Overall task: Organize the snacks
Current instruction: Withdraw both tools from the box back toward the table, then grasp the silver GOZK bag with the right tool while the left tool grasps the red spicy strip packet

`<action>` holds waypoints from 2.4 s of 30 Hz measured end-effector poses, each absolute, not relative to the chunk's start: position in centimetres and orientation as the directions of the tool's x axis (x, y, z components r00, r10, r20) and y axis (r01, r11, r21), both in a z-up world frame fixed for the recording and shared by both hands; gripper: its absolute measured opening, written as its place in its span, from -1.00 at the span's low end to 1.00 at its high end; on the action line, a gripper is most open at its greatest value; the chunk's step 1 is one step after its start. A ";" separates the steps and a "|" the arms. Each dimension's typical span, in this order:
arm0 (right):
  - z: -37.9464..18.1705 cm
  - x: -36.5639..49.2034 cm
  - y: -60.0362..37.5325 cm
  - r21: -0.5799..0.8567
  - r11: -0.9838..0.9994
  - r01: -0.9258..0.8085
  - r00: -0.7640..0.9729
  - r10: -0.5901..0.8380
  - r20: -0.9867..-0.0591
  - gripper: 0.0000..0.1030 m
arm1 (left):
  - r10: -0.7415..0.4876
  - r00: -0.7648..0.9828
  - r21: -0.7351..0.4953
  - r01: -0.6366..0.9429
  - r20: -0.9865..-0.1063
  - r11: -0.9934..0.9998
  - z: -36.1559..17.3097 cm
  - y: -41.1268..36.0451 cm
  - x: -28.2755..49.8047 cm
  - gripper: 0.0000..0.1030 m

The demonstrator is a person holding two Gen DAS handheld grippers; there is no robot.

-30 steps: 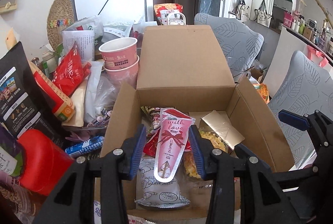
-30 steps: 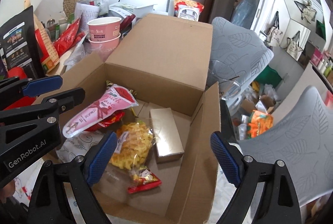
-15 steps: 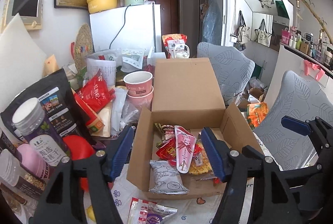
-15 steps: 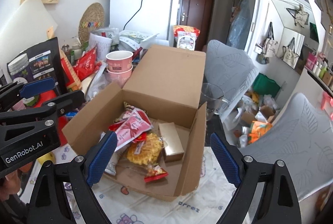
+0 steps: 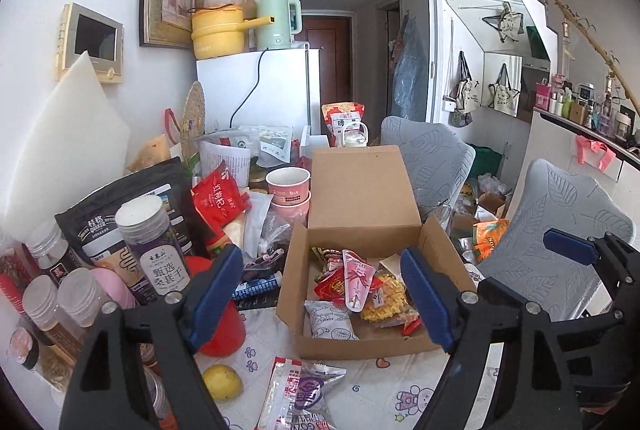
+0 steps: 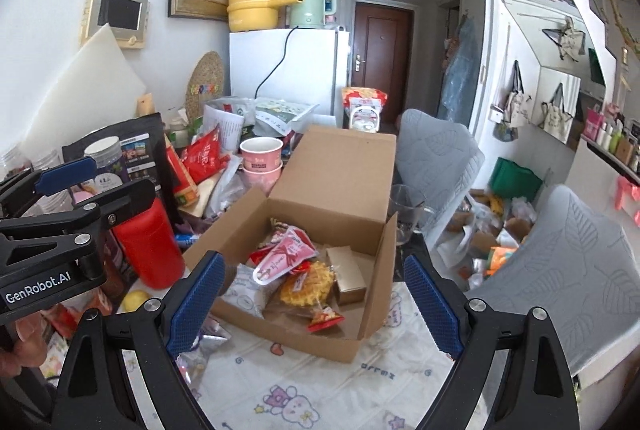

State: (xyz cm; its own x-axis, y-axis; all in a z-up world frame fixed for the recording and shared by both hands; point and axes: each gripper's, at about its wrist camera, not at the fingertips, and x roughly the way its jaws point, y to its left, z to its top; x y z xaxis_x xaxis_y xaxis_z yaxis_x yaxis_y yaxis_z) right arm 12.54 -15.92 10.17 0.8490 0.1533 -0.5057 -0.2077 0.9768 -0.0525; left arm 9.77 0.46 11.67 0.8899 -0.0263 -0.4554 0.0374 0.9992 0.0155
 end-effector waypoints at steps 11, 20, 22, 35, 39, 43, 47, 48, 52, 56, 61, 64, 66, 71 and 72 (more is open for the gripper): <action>9.9 7.4 -14.6 -0.020 0.968 -0.249 0.852 0.209 -0.480 0.86 | -0.007 0.893 0.000 0.007 -0.449 1.000 11.0 2.8 4.2 0.59; 7.4 5.2 -13.3 0.024 0.953 -0.300 0.820 0.271 -0.503 0.86 | 0.011 0.884 -0.004 -0.014 -0.467 1.000 9.4 4.2 0.6 0.59; 6.8 4.9 -12.9 0.034 0.951 -0.308 0.812 0.282 -0.511 0.86 | 0.014 0.881 -0.003 -0.018 -0.473 1.000 8.9 4.5 0.1 0.59; 1.2 5.6 -10.9 0.089 0.938 -0.334 0.734 0.319 -0.600 0.86 | 0.002 0.830 -0.031 -0.024 -0.557 0.999 4.3 7.5 -0.9 0.59; -0.7 6.7 -10.4 0.103 0.939 -0.328 0.709 0.317 -0.631 0.86 | 0.013 0.811 -0.035 -0.041 -0.585 0.999 2.6 8.5 -0.3 0.59; -2.3 7.6 -9.8 0.093 0.942 -0.324 0.690 0.302 -0.658 0.86 | 0.013 0.788 -0.048 -0.053 -0.615 0.997 0.6 9.5 0.7 0.59; -4.0 9.0 -8.7 0.085 0.939 -0.334 0.663 0.297 -0.688 0.86 | 0.024 0.760 -0.043 -0.068 -0.650 0.997 -1.6 10.1 2.0 0.59; -4.4 9.4 -8.3 0.081 0.938 -0.337 0.656 0.296 -0.694 0.86 | 0.025 0.755 -0.043 -0.071 -0.656 0.997 -2.0 10.3 2.3 0.59; -6.0 11.1 -6.9 0.069 0.934 -0.351 0.629 0.290 -0.722 0.86 | 0.039 0.737 -0.035 -0.084 -0.675 0.996 -3.9 11.0 3.4 0.59; -7.5 12.8 -5.2 0.048 0.929 -0.368 0.607 0.279 -0.744 0.86 | 0.053 0.722 -0.028 -0.100 -0.690 0.995 -5.0 11.9 4.3 0.59; -9.1 14.9 -3.5 0.030 0.925 -0.380 0.581 0.264 -0.770 0.86 | 0.072 0.700 -0.023 -0.126 -0.710 0.992 -6.4 13.2 5.3 0.59; -9.8 15.9 -2.8 0.018 0.924 -0.383 0.572 0.252 -0.780 0.86 | 0.078 0.690 -0.024 -0.137 -0.719 0.990 -7.0 13.7 5.7 0.59; -10.2 16.5 -2.3 0.013 0.924 -0.382 0.564 0.244 -0.789 0.86 | 0.075 0.686 -0.029 -0.139 -0.724 0.990 -7.3 13.9 5.8 0.59; -11.3 17.8 -2.1 0.024 0.930 -0.368 0.533 0.232 -0.814 0.67 | 0.064 0.683 -0.032 -0.128 -0.727 0.991 -7.6 13.7 6.4 0.59; -11.5 17.9 -2.1 0.041 0.930 -0.365 0.527 0.242 -0.815 0.61 | 0.058 0.683 -0.036 -0.122 -0.728 0.992 -7.7 13.6 6.5 0.59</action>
